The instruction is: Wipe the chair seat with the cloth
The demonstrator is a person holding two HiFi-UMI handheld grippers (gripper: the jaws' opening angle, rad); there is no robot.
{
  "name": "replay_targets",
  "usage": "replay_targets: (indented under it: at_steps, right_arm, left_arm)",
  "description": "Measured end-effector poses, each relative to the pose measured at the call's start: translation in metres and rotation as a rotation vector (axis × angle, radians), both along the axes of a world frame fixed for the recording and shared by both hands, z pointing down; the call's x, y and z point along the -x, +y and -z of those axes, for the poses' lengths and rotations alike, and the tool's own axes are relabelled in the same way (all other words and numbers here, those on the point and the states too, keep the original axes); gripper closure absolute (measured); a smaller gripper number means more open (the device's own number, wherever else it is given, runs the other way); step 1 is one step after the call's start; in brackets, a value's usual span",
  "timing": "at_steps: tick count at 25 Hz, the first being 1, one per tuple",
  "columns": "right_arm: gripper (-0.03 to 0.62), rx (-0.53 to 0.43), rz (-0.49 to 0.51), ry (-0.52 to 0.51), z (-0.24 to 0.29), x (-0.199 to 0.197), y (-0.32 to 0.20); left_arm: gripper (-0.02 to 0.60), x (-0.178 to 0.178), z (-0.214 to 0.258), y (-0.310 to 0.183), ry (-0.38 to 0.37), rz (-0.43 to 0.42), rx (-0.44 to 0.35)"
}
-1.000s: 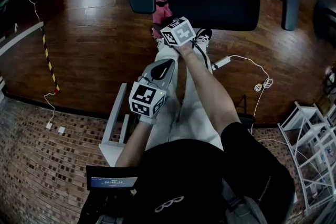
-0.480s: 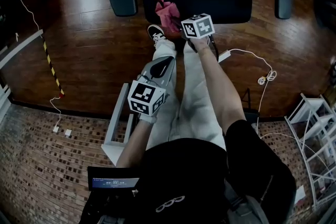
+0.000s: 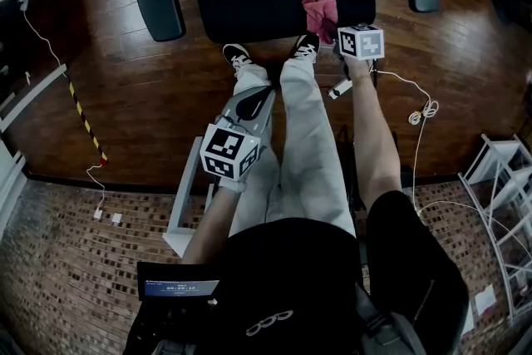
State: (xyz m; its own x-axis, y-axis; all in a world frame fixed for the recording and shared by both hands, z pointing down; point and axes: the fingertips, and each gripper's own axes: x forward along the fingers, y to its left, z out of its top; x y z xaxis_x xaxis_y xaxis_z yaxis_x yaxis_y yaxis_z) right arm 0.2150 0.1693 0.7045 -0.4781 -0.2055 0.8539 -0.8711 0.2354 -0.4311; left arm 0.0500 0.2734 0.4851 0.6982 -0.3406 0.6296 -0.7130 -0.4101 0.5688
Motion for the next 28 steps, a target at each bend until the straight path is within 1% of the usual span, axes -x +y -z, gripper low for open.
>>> replay_targets:
  at_steps: [4, 10, 12, 14, 16, 18, 21, 24, 28]
  right_arm:
    - [0.523, -0.015, -0.037, 0.095, 0.006, -0.059, 0.000]
    - [0.523, -0.020, -0.055, 0.240, -0.001, -0.127, 0.010]
    - [0.523, -0.019, -0.095, 0.260, 0.000, -0.145, 0.010]
    - [0.523, -0.020, -0.151, 0.244, 0.008, -0.154, 0.010]
    - [0.523, -0.025, -0.159, 0.217, 0.022, -0.148, 0.010]
    - [0.523, -0.033, -0.121, 0.184, 0.039, -0.129, 0.013]
    - [0.523, -0.062, -0.068, 0.121, 0.074, -0.095, 0.011]
    - [0.523, -0.149, -0.044, 0.039, 0.127, -0.061, 0.000]
    - [0.523, -0.295, 0.008, -0.060, 0.218, -0.016, -0.022]
  left_arm:
    - [0.589, -0.015, 0.000, -0.006, -0.004, -0.019, -0.007]
    - [0.589, -0.039, 0.004, -0.016, -0.014, -0.020, -0.019]
    - [0.589, -0.045, 0.009, -0.021, -0.018, -0.014, -0.031]
    - [0.589, -0.049, 0.016, -0.028, -0.023, -0.013, -0.053]
    - [0.589, -0.049, 0.028, -0.038, -0.028, -0.012, -0.078]
    - [0.589, -0.047, 0.043, -0.048, -0.033, -0.012, -0.106]
    - [0.589, -0.050, 0.071, -0.071, -0.036, -0.019, -0.168]
    - [0.589, -0.058, 0.103, -0.091, -0.040, -0.033, -0.233]
    - [0.589, -0.059, 0.149, -0.115, -0.047, -0.054, -0.325]
